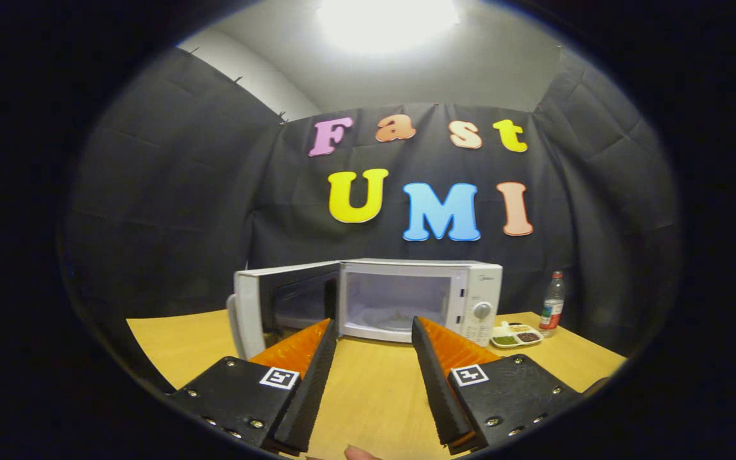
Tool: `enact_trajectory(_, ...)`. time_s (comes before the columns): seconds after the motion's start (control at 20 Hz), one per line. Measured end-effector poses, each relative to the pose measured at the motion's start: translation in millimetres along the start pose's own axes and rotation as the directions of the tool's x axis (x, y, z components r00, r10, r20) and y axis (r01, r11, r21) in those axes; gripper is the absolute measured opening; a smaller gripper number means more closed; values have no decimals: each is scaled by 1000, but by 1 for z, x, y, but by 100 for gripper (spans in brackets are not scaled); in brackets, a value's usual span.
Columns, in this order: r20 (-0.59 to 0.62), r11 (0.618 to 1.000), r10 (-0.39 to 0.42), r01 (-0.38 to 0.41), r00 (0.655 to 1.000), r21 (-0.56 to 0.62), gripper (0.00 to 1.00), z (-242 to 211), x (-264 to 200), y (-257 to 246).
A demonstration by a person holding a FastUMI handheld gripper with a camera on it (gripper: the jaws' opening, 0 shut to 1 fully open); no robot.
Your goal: Open the microwave, put the food inside, and close the microwave door.
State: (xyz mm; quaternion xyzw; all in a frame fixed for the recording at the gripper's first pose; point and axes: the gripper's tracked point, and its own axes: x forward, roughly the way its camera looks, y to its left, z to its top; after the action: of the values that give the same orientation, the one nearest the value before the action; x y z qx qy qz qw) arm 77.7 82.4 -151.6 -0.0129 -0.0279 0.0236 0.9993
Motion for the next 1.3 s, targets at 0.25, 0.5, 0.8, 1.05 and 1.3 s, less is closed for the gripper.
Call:
enact_trajectory(0.25,-51,993,-119,120,992,11,72,-29,12,-97)
enact_trajectory(0.5,-171,973,-110,141,979,184,72,-76,39,-150)
enact_trajectory(0.8,-284,882,43,97,958,461,75,-122,62,-159)
enact_trajectory(1.05,-258,781,134,59,957,622,72,-137,64,-146)
enact_trajectory(1.3,-239,681,182,53,954,730,29,-143,74,-140)
